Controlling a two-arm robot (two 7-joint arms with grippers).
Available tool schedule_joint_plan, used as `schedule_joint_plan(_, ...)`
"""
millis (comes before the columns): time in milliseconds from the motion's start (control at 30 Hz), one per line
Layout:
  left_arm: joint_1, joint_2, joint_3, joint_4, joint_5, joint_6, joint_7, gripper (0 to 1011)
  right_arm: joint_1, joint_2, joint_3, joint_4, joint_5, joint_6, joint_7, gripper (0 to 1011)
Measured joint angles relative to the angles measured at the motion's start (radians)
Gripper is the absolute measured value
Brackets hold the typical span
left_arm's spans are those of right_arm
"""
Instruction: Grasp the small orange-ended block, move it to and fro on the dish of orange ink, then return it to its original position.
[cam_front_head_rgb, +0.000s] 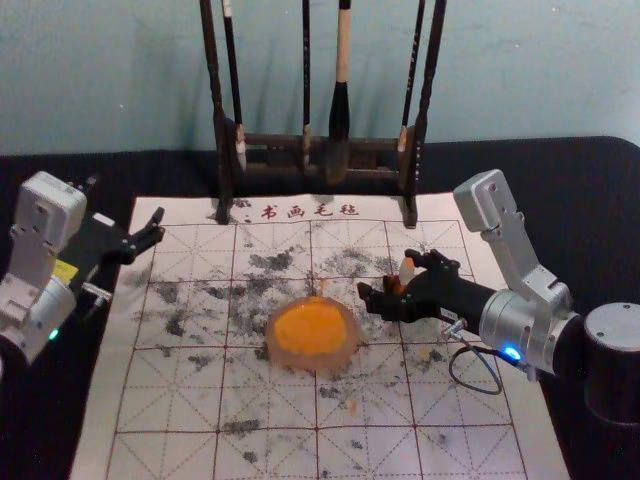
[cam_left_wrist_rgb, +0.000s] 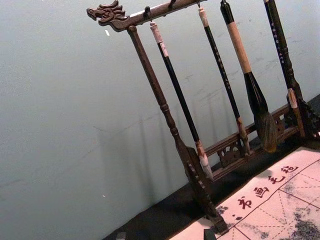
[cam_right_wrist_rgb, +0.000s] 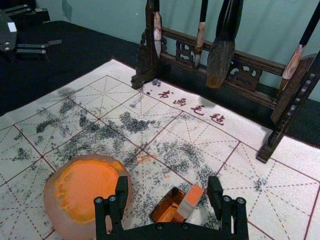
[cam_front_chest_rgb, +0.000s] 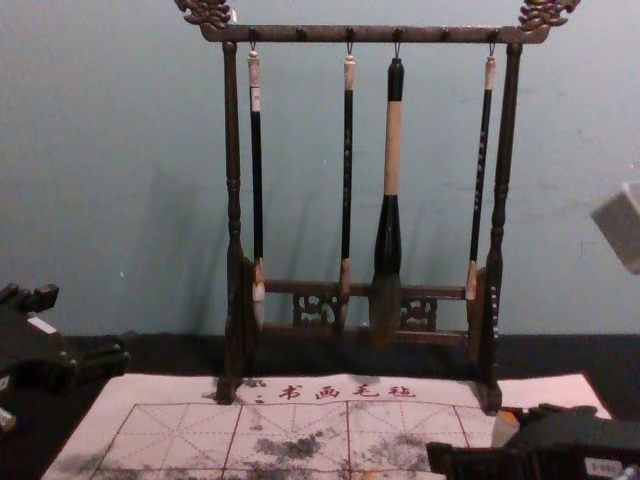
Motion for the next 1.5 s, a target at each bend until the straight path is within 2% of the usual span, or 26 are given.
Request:
schedule_joint_plan(200,0.000,0.000,0.000,0.000,0.000,0.000,0.000,1001,-0.004,-0.003,0.007,-0.005,-0.001,-0.019,0.000,1000)
schedule_joint_plan(333,0.000,0.000,0.000,0.000,0.000,0.000,0.000,1001,-0.018,-0.010,0.030,-0.033,-0.007,-0.100,-0.006,1000)
schedule_joint_plan(400,0.000,0.000,0.000,0.000,0.000,0.000,0.000,1001,-0.038,-0.021,0.059,-0.055,-0.015,-0.196,-0.021,1002)
schedule_joint_plan(433,0.000,0.000,0.000,0.000,0.000,0.000,0.000,1001,-0.038,-0.021,0.059,-0.055,-0.015,-0.196,-0.021,1000)
schedule_joint_plan(467,0.000,0.000,0.000,0.000,0.000,0.000,0.000,1001,-0.048,-0.028,0.073,-0.062,-0.020,-0.239,-0.030,1000)
schedule_joint_plan(533,0.000,0.000,0.000,0.000,0.000,0.000,0.000,1001,-0.058,-0.036,0.087,-0.065,-0.029,-0.280,-0.043,1000)
schedule_joint_plan(567,0.000,0.000,0.000,0.000,0.000,0.000,0.000,1001,-0.067,-0.045,0.097,-0.062,-0.050,-0.317,-0.066,1000)
schedule_joint_plan(633,0.000,0.000,0.000,0.000,0.000,0.000,0.000,1001,-0.075,-0.054,0.105,-0.051,-0.076,-0.347,-0.096,1002)
schedule_joint_plan(667,0.000,0.000,0.000,0.000,0.000,0.000,0.000,1001,-0.080,-0.062,0.111,-0.035,-0.108,-0.370,-0.127,1002)
schedule_joint_plan(700,0.000,0.000,0.000,0.000,0.000,0.000,0.000,1001,-0.080,-0.062,0.111,-0.035,-0.108,-0.370,-0.127,1000)
schedule_joint_plan(767,0.000,0.000,0.000,0.000,0.000,0.000,0.000,1001,-0.088,-0.075,0.117,0.006,-0.164,-0.401,-0.180,1000)
schedule_joint_plan(1067,0.000,0.000,0.000,0.000,0.000,0.000,0.000,1001,-0.100,-0.102,0.129,0.089,-0.233,-0.419,-0.229,1000)
schedule_joint_plan(1267,0.000,0.000,0.000,0.000,0.000,0.000,0.000,1001,-0.100,-0.123,0.141,0.118,-0.252,-0.437,-0.238,1002)
schedule_joint_plan(1500,0.000,0.000,0.000,0.000,0.000,0.000,0.000,1001,-0.097,-0.135,0.147,0.133,-0.270,-0.433,-0.234,1000)
